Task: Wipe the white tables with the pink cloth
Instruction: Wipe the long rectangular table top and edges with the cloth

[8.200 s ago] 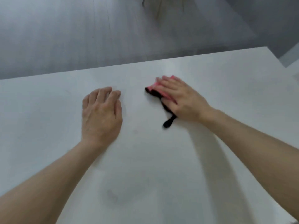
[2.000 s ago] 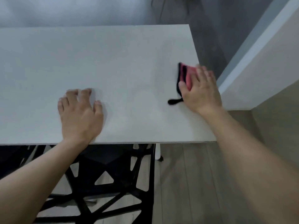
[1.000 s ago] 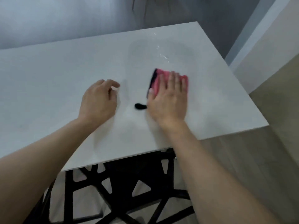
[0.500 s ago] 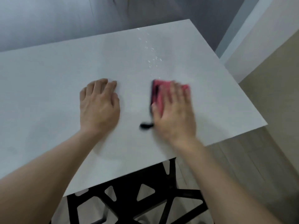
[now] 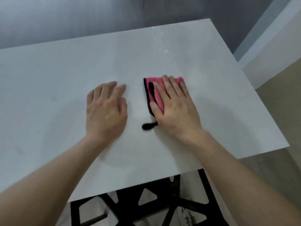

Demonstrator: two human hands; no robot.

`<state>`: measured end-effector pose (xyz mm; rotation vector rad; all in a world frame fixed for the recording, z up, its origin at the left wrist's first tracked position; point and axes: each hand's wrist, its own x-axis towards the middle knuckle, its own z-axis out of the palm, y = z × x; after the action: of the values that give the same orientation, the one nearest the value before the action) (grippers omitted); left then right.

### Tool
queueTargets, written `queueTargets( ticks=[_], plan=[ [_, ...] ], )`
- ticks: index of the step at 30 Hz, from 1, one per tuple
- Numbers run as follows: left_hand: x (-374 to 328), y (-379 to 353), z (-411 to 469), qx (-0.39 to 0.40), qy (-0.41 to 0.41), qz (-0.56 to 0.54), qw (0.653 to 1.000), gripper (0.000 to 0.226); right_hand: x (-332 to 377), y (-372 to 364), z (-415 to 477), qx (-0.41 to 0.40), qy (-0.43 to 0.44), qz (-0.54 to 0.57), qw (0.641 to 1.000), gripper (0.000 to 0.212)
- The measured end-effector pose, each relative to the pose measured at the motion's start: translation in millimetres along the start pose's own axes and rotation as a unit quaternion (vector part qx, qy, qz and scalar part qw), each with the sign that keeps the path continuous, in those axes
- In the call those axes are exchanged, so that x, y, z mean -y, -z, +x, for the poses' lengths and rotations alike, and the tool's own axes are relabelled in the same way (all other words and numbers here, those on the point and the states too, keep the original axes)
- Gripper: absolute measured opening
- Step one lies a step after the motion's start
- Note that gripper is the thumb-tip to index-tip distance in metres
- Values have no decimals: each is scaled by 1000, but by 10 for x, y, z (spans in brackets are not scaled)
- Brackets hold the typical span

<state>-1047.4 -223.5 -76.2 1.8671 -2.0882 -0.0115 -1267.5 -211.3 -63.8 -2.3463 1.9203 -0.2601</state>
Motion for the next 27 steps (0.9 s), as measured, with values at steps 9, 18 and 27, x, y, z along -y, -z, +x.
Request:
queueTargets(
  ticks=[9, 18, 27],
  plan=[
    [-35, 36, -12, -8, 5, 16, 1000, 45, 53, -70, 1350, 18, -62, -11, 998, 74],
    [-61, 94, -1, 9, 8, 5, 1000, 46, -226, 103, -685, 12, 80, 3, 997, 69],
    [-75, 74, -4, -10, 14, 19, 1000, 43, -382, -1, 1453, 37, -44, -7, 998, 74]
  ],
)
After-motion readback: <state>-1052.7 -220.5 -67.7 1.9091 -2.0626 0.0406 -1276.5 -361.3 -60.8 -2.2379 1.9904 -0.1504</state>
